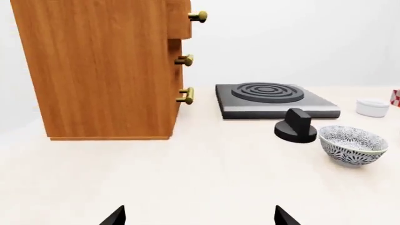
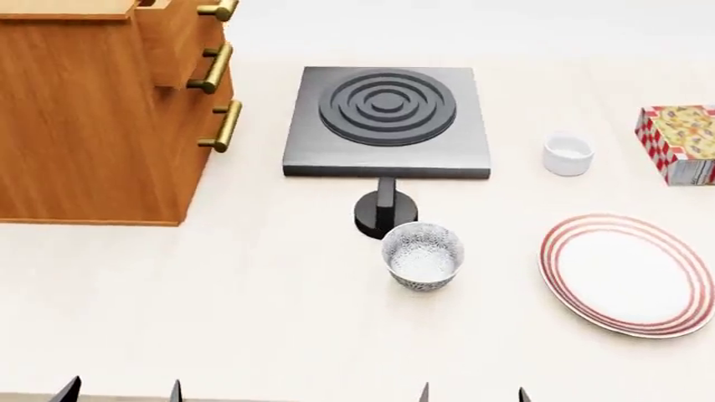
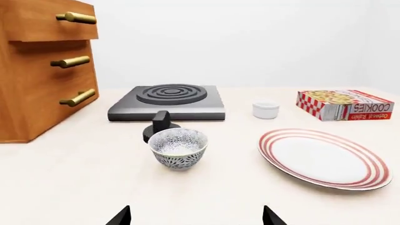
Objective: Pick the akita bowl on the wooden cabinet and place it on the plate.
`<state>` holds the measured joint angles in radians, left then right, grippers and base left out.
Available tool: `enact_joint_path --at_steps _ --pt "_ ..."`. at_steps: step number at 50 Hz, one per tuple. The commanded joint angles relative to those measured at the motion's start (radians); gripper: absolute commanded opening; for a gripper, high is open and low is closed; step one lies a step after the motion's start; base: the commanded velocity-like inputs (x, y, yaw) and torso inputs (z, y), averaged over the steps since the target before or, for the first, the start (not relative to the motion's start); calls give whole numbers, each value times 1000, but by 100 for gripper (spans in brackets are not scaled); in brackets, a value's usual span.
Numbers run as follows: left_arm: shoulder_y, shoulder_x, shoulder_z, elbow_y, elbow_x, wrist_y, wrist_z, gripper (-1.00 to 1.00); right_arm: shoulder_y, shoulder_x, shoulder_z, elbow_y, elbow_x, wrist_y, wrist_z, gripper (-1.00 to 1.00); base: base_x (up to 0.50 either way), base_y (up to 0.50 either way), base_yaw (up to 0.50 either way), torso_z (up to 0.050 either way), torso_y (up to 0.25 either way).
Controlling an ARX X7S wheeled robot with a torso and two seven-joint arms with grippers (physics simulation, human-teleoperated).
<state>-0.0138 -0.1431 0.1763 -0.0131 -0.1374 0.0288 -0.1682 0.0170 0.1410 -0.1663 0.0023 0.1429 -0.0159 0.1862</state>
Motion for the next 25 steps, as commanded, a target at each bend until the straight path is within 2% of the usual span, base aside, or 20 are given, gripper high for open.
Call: enact_joint_path --at_steps 1,12,25 --pt "-1 -7 10 2 -3 -2 -10 100 1 8 -11 1 2 -2 9 100 0 500 0 0 0" --pt "-1 -14 18 6 -6 -3 -19 100 3 15 -20 3 5 -3 16 100 0 456 0 0 0" --pt "-3 -20 27 5 -13 -3 -27 100 4 21 -30 3 10 -4 24 100 0 276 0 0 0"
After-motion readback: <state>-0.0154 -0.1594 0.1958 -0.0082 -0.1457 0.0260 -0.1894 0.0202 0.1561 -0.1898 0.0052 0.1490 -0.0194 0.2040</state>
